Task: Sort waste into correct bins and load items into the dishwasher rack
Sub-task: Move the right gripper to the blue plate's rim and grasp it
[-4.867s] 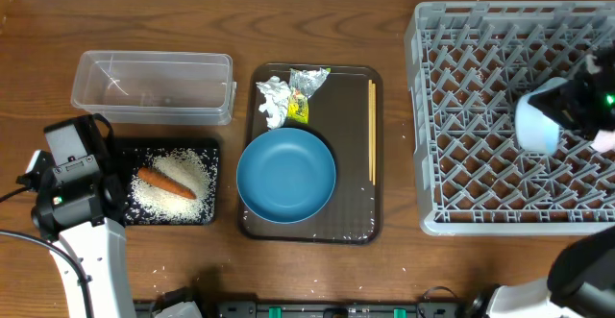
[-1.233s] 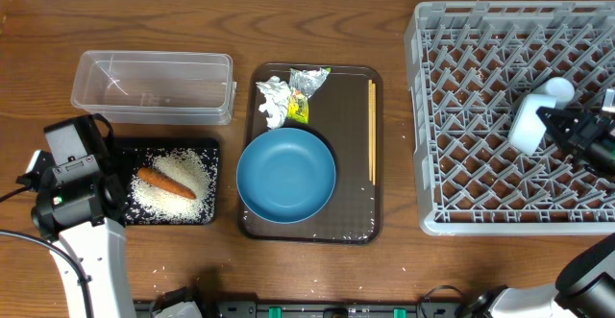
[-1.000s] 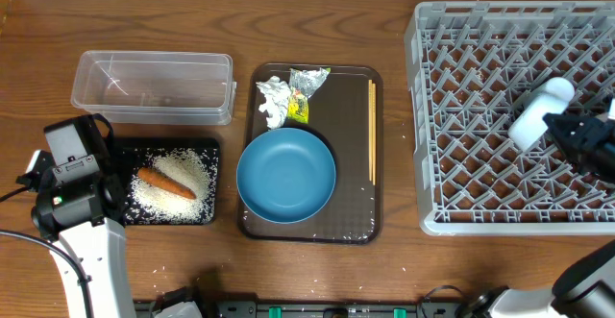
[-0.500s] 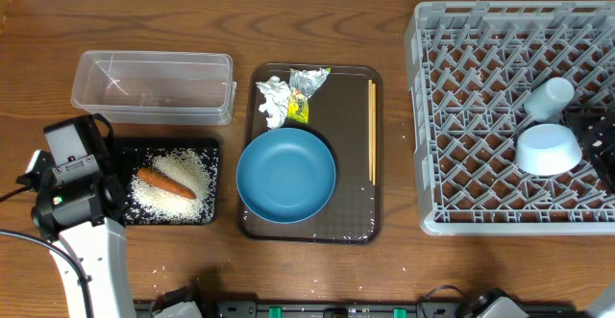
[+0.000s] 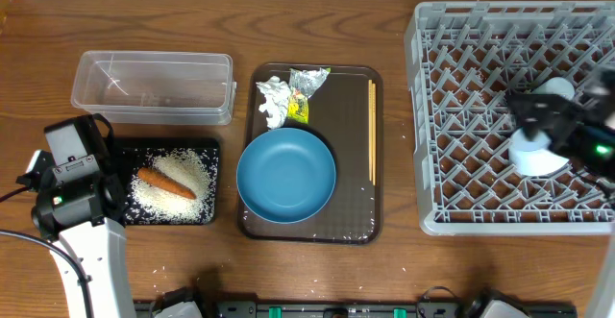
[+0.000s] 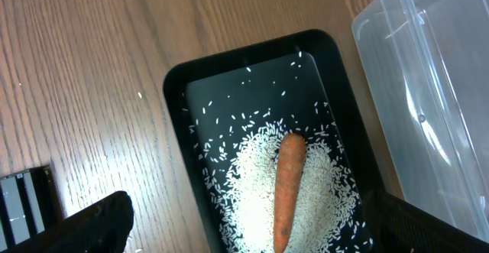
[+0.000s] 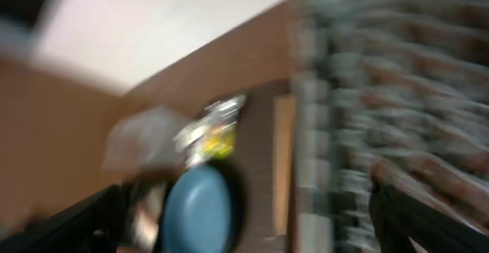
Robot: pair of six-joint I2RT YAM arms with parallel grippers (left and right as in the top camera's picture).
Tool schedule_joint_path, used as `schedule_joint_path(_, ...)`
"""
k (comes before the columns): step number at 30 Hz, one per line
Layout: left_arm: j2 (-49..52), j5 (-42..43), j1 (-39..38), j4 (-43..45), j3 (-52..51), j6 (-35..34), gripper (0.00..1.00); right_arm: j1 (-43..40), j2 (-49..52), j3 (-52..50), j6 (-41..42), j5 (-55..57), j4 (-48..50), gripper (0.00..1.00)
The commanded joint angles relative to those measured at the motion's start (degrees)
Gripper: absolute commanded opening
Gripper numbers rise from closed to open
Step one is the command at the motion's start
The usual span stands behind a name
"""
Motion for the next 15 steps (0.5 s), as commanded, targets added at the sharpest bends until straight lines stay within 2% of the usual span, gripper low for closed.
schedule_joint_path(1,-0.3,-0.5,0.3,-0.3,0.7,-0.7,0.98,10.3,-0.4,0.9,-4.7,-5.3,3.3,0.99)
schedule_joint_path(3,-0.3,-0.5,0.3,-0.3,0.7,-0.7,0.98,16.9,-0.1,0.9,-2.7,3.3,4.7,0.99)
schedule_joint_path(8,-0.3,-0.5,0.3,-0.3,0.7,-0.7,0.98,39.1,1.9,0.9,6.7,36.0,6.5,0.99)
schedule_joint_path(12,-0.3,-0.5,0.3,-0.3,0.7,-0.7,0.98,55.5,6.1,0.9,8.1,49.1,10.1,0.99)
schedule_joint_path(15,-0.3,-0.5,0.3,-0.3,0.7,-0.7,0.98,64.0,11.2,0.9,9.0,54.1,13.6,0.99)
